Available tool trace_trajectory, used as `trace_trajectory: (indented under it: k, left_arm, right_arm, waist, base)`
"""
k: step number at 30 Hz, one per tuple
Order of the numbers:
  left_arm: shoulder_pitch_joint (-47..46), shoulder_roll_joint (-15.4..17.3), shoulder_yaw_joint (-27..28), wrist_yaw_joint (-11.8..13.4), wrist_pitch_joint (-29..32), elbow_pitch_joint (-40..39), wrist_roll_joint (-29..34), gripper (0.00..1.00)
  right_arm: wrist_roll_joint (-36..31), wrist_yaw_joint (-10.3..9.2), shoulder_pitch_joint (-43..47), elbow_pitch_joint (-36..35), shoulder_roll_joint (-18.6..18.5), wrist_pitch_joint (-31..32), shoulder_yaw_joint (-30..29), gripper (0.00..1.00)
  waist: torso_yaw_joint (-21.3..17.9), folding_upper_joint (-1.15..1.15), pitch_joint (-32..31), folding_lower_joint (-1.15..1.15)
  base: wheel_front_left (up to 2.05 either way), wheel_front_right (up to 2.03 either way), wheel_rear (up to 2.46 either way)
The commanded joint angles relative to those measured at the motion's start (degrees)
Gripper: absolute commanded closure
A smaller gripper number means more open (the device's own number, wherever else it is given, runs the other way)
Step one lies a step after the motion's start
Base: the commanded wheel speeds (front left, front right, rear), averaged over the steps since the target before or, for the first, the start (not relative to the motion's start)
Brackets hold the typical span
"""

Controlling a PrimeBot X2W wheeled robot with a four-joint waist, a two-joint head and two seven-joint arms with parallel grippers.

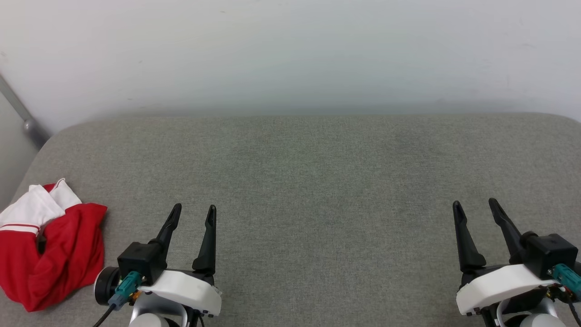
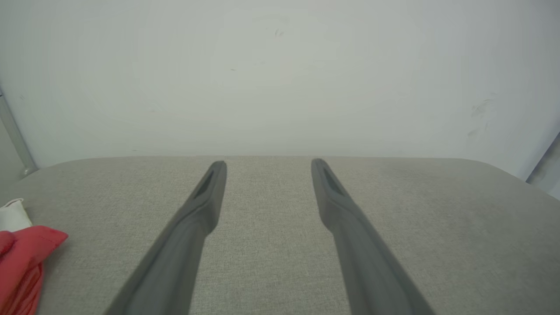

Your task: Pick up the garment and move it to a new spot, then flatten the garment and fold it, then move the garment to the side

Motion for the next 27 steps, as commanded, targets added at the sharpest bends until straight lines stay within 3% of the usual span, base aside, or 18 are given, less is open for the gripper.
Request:
trace_trajectory:
  k: [1, 20, 27]
  left_arm:
    - [-0.69, -0.16, 0.02, -0.15, -0.53, -0.02, 0.92, 0.0]
    - [-1.18, -1.37, 0.89, -1.29, -2.53, 2.56, 5.63, 0.0]
    - [-1.7, -1.76, 1.66, -1.26, -2.77, 3.26, 5.65, 0.0]
  right_arm:
    - [-1.28, 0.0, 0.21, -0.46, 0.1, -0.5, 0.09, 0.0]
    - [-6.08, -0.01, -0.14, 0.75, 0.12, -2.48, 0.03, 0.0]
    - [-5.9, -0.01, -0.11, 1.87, 0.14, -2.98, 0.04, 0.0]
  waist:
    - [0.01, 0.0, -0.04, 0.0]
    - [0.21, 0.0, -0.19, 0.0]
    - [2.35, 0.0, -0.01, 0.0]
  base:
    - [0.0, 0.0, 0.0]
    - [0.0, 0.0, 0.0]
    - [0.0, 0.0, 0.0]
